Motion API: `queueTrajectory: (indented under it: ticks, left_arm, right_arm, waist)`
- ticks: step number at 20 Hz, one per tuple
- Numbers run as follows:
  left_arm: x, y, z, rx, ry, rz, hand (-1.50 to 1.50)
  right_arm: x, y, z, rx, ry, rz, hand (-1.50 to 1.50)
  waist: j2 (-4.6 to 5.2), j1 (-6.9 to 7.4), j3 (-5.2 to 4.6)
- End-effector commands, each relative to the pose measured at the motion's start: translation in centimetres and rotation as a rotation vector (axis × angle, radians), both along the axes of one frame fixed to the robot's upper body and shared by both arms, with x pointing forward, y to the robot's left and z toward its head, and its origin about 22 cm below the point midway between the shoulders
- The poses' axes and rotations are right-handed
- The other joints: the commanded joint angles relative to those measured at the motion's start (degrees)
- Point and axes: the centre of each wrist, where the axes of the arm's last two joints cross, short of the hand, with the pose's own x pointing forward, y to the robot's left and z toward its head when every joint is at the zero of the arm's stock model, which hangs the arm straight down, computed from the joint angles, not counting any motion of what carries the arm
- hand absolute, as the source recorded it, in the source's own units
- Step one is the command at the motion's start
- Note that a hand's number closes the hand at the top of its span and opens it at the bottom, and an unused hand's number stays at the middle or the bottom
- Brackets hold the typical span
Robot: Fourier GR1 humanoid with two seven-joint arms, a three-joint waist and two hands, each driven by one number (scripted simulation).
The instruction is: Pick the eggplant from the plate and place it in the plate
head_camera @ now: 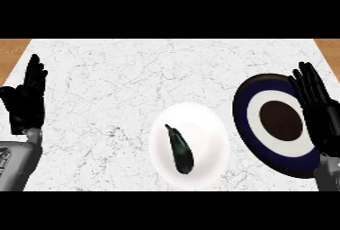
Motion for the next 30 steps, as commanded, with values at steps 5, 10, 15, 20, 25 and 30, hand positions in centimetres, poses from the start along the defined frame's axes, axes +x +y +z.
queueTrajectory:
  ticks: [5, 10, 15, 20, 25, 30]
  left_arm:
    - [-1.4, -4.3, -4.0, -0.087, 0.207, -0.174, 0.0]
    - [-3.5, -5.7, -7.9, -0.158, 0.358, -0.195, 0.0]
    - [-4.1, -6.2, -7.6, -0.18, 0.348, -0.209, 0.0]
    - [-3.9, -5.9, -7.4, -0.169, 0.349, -0.174, 0.0]
    - [-4.6, -5.5, -6.6, -0.168, 0.354, -0.175, 0.0]
    - [-6.3, -5.2, -7.2, -0.175, 0.357, -0.175, 0.0]
  right_arm:
    - [2.2, 11.0, -2.4, 0.313, 0.277, 0.571, 1.5]
    - [2.7, 7.9, 3.1, -0.637, -0.087, 0.544, 1.5]
    - [-0.7, 11.7, -10.7, 0.26, 0.293, 0.415, -1.5]
    - [0.6, 11.3, -13.6, 0.196, 0.198, 0.764, -1.5]
    - [4.6, 10.3, -9.8, -0.23, 0.129, 0.84, -1.5]
    - [7.4, 9.8, -7.7, -0.483, 0.116, 0.861, -1.5]
  waist:
    - [0.85, 5.37, 0.46]
    - [-0.27, 4.08, -0.13]
    - [0.78, 2.93, 0.85]
    - [-0.31, 1.8, 0.41]
    - [-0.64, 1.83, 0.33]
    - [-0.7, 1.99, 0.31]
